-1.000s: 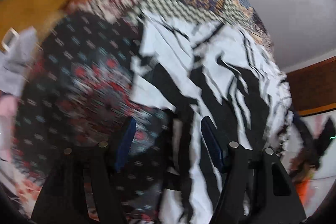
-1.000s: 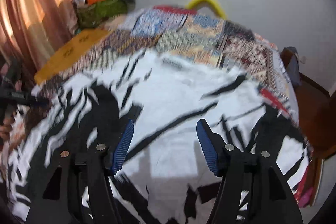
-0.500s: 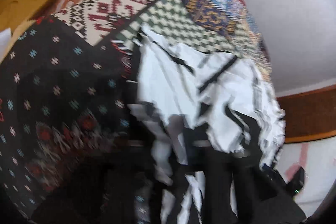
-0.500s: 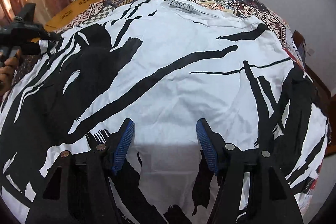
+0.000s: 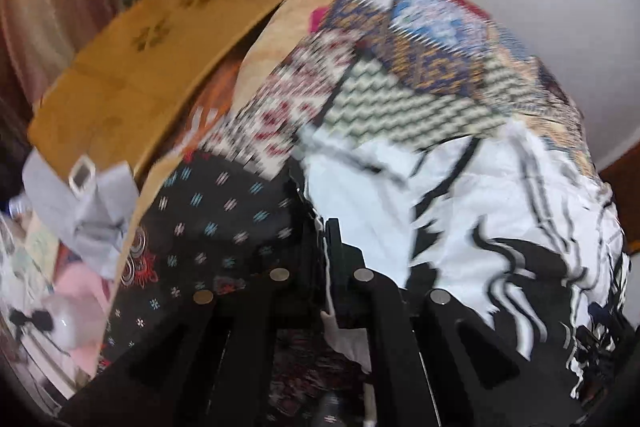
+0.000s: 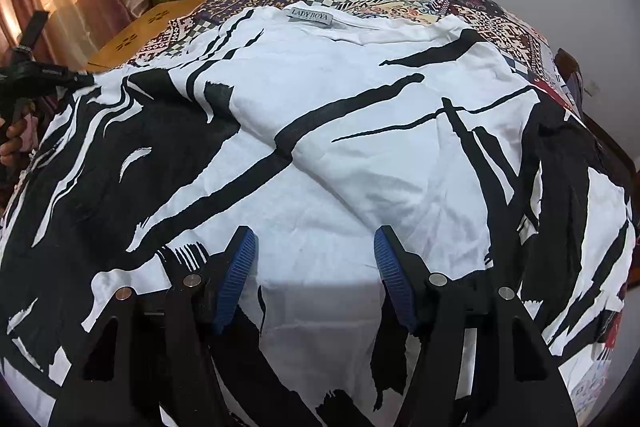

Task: Fold small clothes

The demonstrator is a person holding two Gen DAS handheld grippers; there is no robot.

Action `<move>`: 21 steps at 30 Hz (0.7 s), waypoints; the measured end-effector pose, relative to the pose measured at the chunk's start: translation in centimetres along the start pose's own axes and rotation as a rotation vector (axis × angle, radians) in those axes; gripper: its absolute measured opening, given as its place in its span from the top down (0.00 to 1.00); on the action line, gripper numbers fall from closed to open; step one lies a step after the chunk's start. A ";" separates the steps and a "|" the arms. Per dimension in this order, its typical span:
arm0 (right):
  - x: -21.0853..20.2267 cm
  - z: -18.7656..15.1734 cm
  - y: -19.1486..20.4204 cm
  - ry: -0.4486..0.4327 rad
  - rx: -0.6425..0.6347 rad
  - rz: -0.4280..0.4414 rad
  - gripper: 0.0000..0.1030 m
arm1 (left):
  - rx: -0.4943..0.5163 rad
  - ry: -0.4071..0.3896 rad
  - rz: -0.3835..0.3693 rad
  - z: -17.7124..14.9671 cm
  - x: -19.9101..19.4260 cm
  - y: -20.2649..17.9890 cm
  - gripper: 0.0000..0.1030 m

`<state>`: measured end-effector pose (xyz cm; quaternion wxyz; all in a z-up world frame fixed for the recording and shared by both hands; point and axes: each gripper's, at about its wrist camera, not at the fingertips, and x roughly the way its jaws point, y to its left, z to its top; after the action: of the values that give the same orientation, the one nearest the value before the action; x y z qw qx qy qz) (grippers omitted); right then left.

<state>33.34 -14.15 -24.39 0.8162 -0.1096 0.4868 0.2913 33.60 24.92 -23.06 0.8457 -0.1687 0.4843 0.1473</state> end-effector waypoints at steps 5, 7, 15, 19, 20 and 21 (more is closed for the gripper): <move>-0.5 -0.2 -0.4 0.024 0.028 0.031 0.43 | 0.178 -0.145 -0.020 1.0 -4.5 -5.9 0.97; -0.8 -0.3 -0.4 0.025 0.035 0.035 0.43 | 0.259 -0.191 -0.038 0.8 -6.0 -8.9 0.97; -3.1 -0.7 -0.6 -0.016 0.050 0.047 0.43 | 0.470 -0.067 -0.073 -3.3 -3.1 -16.4 0.97; -4.4 -0.8 -0.4 -0.034 0.055 0.049 0.43 | 0.508 0.087 -0.047 -6.5 1.2 -17.0 0.97; -4.7 -0.8 -0.3 -0.039 0.053 0.050 0.43 | 0.506 0.098 -0.049 -6.9 1.6 -17.0 0.97; -4.9 -0.8 -0.3 -0.043 0.050 0.046 0.43 | 0.498 0.092 -0.047 -7.2 1.6 -16.9 0.95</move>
<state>31.18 -16.52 -20.57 0.8221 -0.0717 0.4786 0.2999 35.82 6.81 -25.44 0.8414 0.0268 0.5397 -0.0042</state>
